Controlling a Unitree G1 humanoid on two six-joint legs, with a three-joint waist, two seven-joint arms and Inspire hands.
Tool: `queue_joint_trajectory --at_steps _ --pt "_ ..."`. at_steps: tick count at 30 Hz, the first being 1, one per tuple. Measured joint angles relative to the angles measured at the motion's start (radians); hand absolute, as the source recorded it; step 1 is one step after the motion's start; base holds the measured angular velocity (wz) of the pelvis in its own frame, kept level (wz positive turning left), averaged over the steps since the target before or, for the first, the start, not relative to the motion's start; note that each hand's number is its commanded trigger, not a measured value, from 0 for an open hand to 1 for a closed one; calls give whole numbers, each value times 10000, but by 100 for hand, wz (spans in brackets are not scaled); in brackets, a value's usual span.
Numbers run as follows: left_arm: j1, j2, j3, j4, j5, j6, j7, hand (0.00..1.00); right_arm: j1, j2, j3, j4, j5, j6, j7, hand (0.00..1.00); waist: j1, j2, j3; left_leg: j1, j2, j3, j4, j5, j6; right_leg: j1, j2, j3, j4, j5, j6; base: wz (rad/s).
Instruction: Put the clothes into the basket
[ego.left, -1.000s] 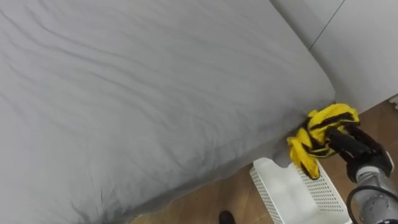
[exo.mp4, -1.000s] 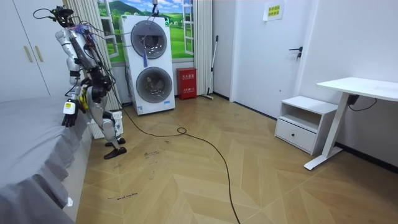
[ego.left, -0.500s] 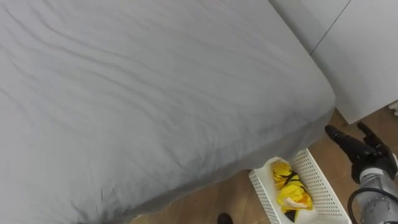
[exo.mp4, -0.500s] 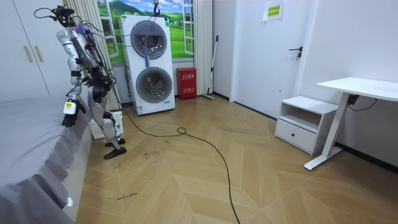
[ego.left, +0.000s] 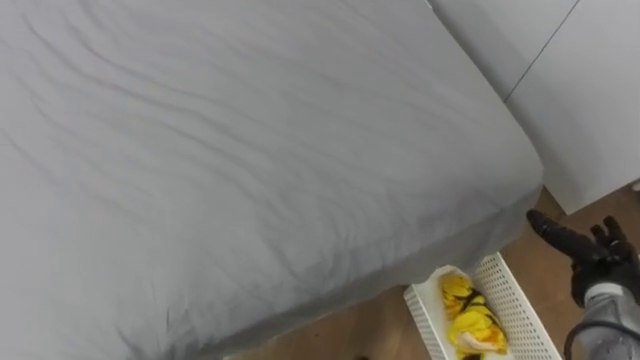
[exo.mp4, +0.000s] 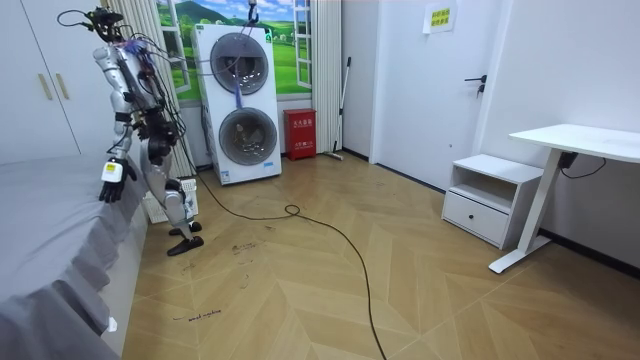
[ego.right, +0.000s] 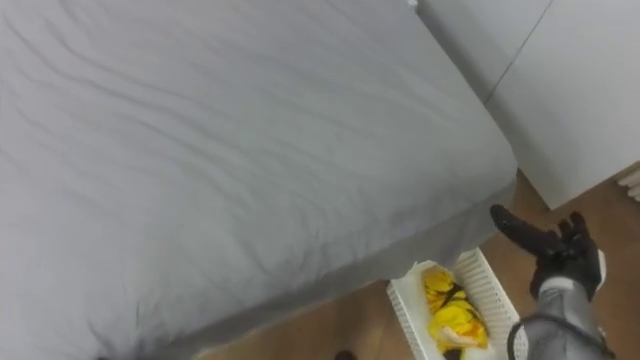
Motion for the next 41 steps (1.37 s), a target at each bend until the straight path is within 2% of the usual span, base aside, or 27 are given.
queue_joint_trajectory --at_steps 2,4,7,9,10,13,14,15,17,18,21,24,28,29,33,35,41 --pt "49 -11 -99 14 0 58 -47 0 236 191 85 -49 -226 -4 101 0 8 -4 -3 267 -10 -24 -110 4 -8 293 -21 -97 -92 -6 8 7" --pt "150 -51 -151 -18 26 57 -54 0 561 326 565 -111 -315 -23 207 0 43 -22 -6 569 -10 -77 -200 -1 -18 670 -27 -199 -290 -8 13 9" --pt "249 -122 -155 -18 10 12 -52 0 1063 929 1040 -25 -327 -35 387 0 142 -107 -23 1047 -12 -329 -326 -35 -71 1330 -21 -445 -630 -13 21 22" --pt "295 -279 -137 -106 55 -44 -45 0 1376 1520 1109 206 -355 -28 503 0 287 -192 -30 1372 -33 -540 -410 -53 -95 1825 -29 -651 -917 -20 36 31" --pt "300 -316 -143 -106 121 -55 -44 0 1374 1613 1167 362 -359 -37 547 0 294 -202 -24 1440 -46 -628 -425 -56 -96 1942 -44 -734 -982 -23 40 31" --pt "395 -430 -184 -194 126 -106 67 0 1310 1686 2065 1592 -497 -16 856 0 387 -373 -8 1807 -100 -874 -488 -62 -105 2532 -56 -970 -1242 -35 72 31" --pt "378 -476 -186 -195 127 -131 138 0 1303 1723 2278 2048 -579 25 1030 0 459 -446 -31 1863 -150 -973 -492 -62 -105 2696 -66 -1023 -1255 -65 94 24" --pt "377 -521 -152 -190 216 -173 183 0 1303 1796 2296 2461 -670 35 1142 0 577 -512 -11 1941 -163 -1026 -506 -62 -105 2794 -68 -1029 -1272 -72 99 18" --pt "429 -567 -81 -173 229 -264 188 0 1335 1824 2361 3212 -770 19 1304 0 657 -592 -31 2056 -182 -1148 -530 -63 -105 3032 -82 -1081 -1457 -79 110 15" --pt "430 -599 -40 -167 262 -332 188 0 1399 1825 2377 3603 -879 30 1368 0 846 -629 -33 2144 -185 -1188 -583 -76 -119 3135 -77 -1084 -1536 -80 112 11" --pt "425 -737 238 -93 719 -365 150 0 1461 1866 2353 4455 -1279 159 1466 0 876 -680 -14 2266 -204 -1459 -584 -115 -125 3380 -111 -1321 -1587 -116 143 20" --pt "459 -823 373 -60 897 -364 109 0 1475 2037 2379 5100 -1553 302 1674 0 1003 -756 -5 2419 -225 -1480 -597 -141 -139 3565 -128 -1463 -1616 -191 146 7" --pt "450 -965 508 24 907 -392 28 0 1613 2113 2371 5170 -1641 453 1744 0 1056 -781 4 2516 -325 -1693 -599 -143 -136 3720 -162 -1609 -1716 -205 159 13" --pt "460 -979 544 39 910 -395 28 0 1626 2115 2400 5185 -1648 454 1749 0 1097 -808 -16 2540 -334 -1716 -599 -146 -133 3743 -169 -1649 -1721 -211 167 6" --pt "456 -977 549 36 1153 -411 29 0 1511 2130 2762 5245 -1709 492 1760 0 1132 -891 -13 2519 -357 -1826 -599 -149 -131 3770 -185 -1738 -1725 -218 178 7" --pt "444 -974 558 35 1211 -410 30 0 1518 2138 2770 5239 -1707 671 1782 0 1135 -928 -15 2532 -362 -1869 -598 -149 -131 3795 -190 -1780 -1727 -219 180 6" --pt "436 -1017 835 18 1351 -402 33 0 1536 2137 2893 5167 -1960 822 1778 0 1442 -984 -22 2554 -339 -1811 -600 -175 -133 3794 -165 -1682 -1728 -219 179 -2"
